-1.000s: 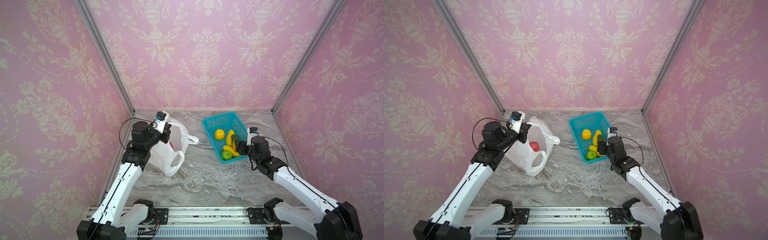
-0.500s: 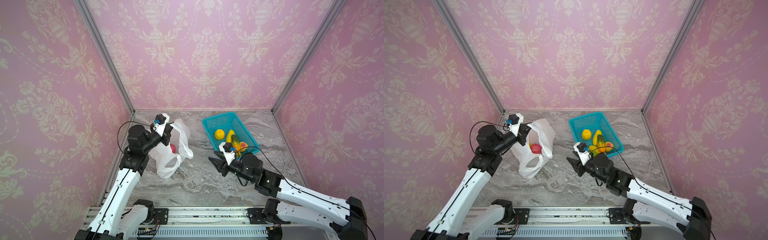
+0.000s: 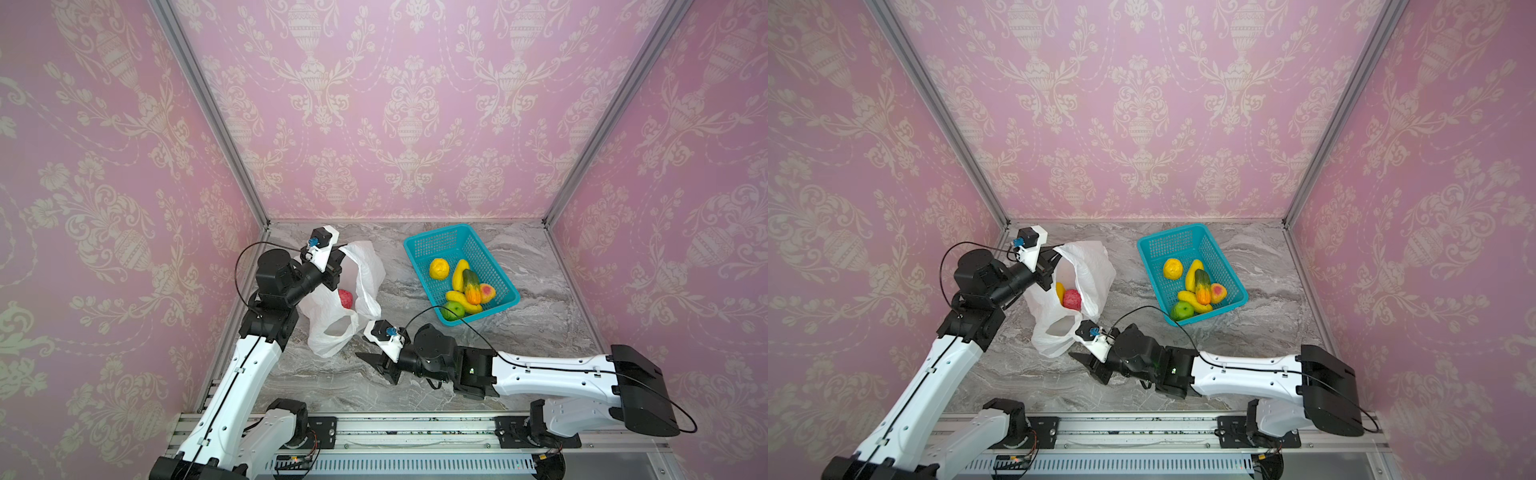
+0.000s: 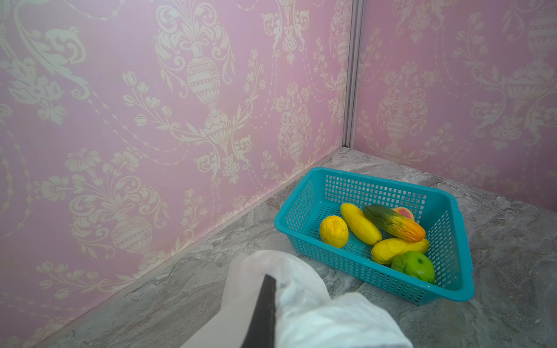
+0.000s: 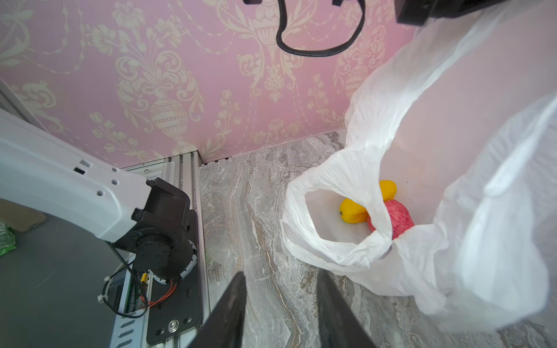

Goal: Untie the knot of the plastic bag and take out the fruit
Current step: Pick up the fruit from the plastic bag.

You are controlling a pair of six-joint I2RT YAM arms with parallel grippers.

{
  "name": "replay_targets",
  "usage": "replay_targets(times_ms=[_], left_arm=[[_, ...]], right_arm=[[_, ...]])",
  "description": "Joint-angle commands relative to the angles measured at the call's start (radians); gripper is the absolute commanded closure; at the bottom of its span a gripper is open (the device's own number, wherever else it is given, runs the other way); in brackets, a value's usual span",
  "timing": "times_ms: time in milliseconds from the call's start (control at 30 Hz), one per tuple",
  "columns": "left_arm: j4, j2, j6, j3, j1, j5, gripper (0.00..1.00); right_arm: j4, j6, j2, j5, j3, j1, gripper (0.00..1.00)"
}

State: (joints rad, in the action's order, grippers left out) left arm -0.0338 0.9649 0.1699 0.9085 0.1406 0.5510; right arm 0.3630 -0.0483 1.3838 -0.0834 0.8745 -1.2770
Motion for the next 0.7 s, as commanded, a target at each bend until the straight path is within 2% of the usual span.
replay_targets(times_ms=[0,100,167,433,667], left_arm=[[0.014,0.009,-0.005,0.015,0.003,-0.016,1.0],[0.015,0.008,-0.004,0.015,0.005,-0.015,1.0],[0.018,0.008,-0.003,0.015,0.006,-0.014,1.0],[0.019,0.003,0.003,0.014,0.006,-0.002,1.0],[0.01,-0.002,-0.004,0.014,0.005,0.017,1.0]], right_arm=[[0.081,-0.02,0.032,0.014,0.045,-0.005,0.63],[-0.005,-0.058,0.097,-0.079,0.142,0.013,0.68],[-0.077,-0.103,0.143,-0.08,0.215,0.058,0.71],[-0.161,-0.202,0.325,-0.202,0.41,0.199,0.74],[-0.258,-0.211,0.472,-0.253,0.553,0.212,0.73]])
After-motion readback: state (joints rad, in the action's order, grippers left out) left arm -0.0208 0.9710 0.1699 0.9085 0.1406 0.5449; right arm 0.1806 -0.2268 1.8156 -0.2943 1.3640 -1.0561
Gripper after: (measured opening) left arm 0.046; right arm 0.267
